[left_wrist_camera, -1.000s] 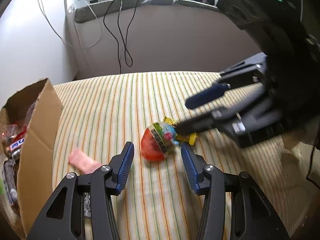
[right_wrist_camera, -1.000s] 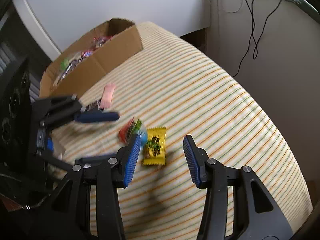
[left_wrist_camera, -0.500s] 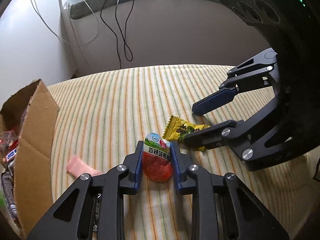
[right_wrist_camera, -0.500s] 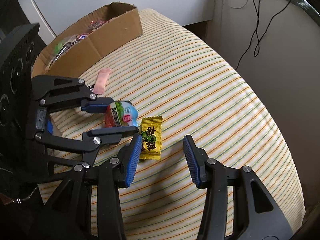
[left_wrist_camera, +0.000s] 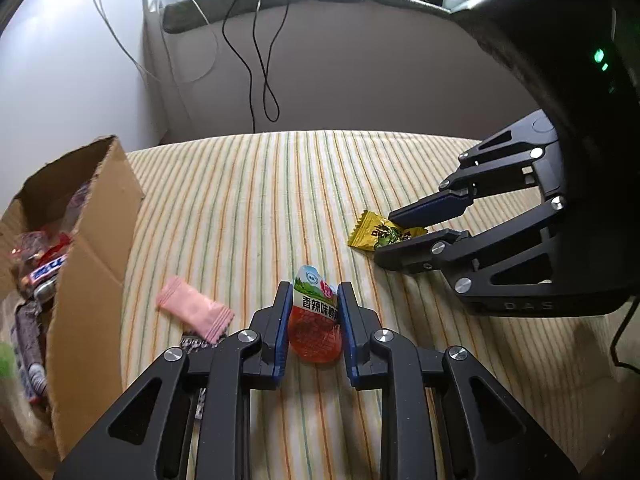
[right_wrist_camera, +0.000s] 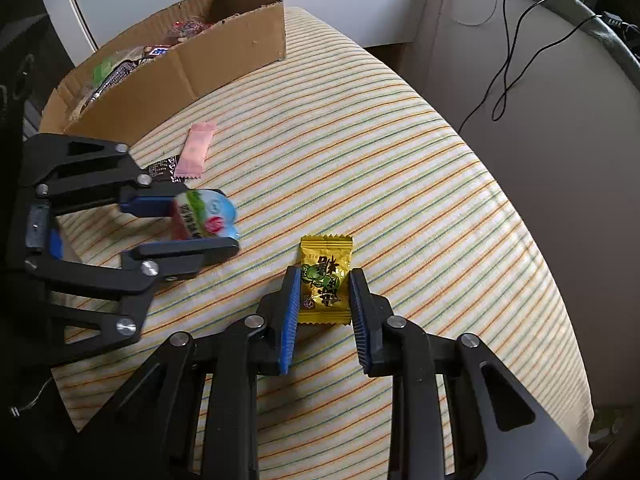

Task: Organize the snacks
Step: 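Carry the candy cup and yellow candy into the box and release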

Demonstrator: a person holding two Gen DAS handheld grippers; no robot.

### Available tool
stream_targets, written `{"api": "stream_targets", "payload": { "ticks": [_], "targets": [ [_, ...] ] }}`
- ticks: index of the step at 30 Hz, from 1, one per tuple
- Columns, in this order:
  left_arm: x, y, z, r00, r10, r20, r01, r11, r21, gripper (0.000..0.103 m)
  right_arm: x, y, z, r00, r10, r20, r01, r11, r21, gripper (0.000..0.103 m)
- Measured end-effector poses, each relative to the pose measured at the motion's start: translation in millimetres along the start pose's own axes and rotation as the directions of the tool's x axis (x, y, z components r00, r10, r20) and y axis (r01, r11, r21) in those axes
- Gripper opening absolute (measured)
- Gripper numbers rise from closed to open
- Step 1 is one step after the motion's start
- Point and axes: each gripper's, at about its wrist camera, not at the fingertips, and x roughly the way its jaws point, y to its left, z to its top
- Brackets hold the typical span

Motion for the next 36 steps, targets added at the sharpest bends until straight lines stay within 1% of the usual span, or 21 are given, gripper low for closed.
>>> {"api": "stream_targets", "payload": {
  "ticks": [4, 8, 16, 20, 24, 27, 36],
  "targets": [
    [-14, 5, 0, 0.999, -0.016, 0.033, 0.017, 1.0, -0.024, 0.021, -11, 5, -1, 1.0, -0.018, 0.019, 0.018, 1.0, 0.021, 0.025],
    [-38, 10, -3, 0.997, -0.022, 0.079, 0.025, 0.999, -0.036, 0.021, -29, 9, -2, 0.998, -0.022, 0.055, 0.02, 0.999, 0.04, 0.025],
    [-90, 25, -14, 0.986, 0.004, 0.168, 0.006, 0.998, -0.059, 0.021, -64, 30, 11, 0.991, -0.028, 0.13, 0.022, 0.998, 0.051, 0.025],
    [-110, 40, -19, 0.979, 0.027, 0.2, -0.013, 0.997, -0.074, 0.021, -76, 46, 25, 0.987, -0.02, 0.162, 0.014, 0.999, 0.036, 0.025],
    [-129, 58, -29, 0.972, 0.05, 0.231, -0.026, 0.994, -0.109, 0.021, -81, 62, 42, 0.981, -0.005, 0.192, 0.0, 1.0, 0.023, 0.025],
    [-135, 72, -33, 0.969, 0.066, 0.24, -0.035, 0.991, -0.131, 0.021, -81, 73, 54, 0.978, 0.022, 0.206, -0.026, 0.999, 0.018, 0.025],
    [-151, 109, -41, 0.959, 0.123, 0.255, -0.079, 0.981, -0.177, 0.021, -71, 110, 95, 0.974, 0.053, 0.22, -0.048, 0.998, -0.029, 0.025]
  ]
}}
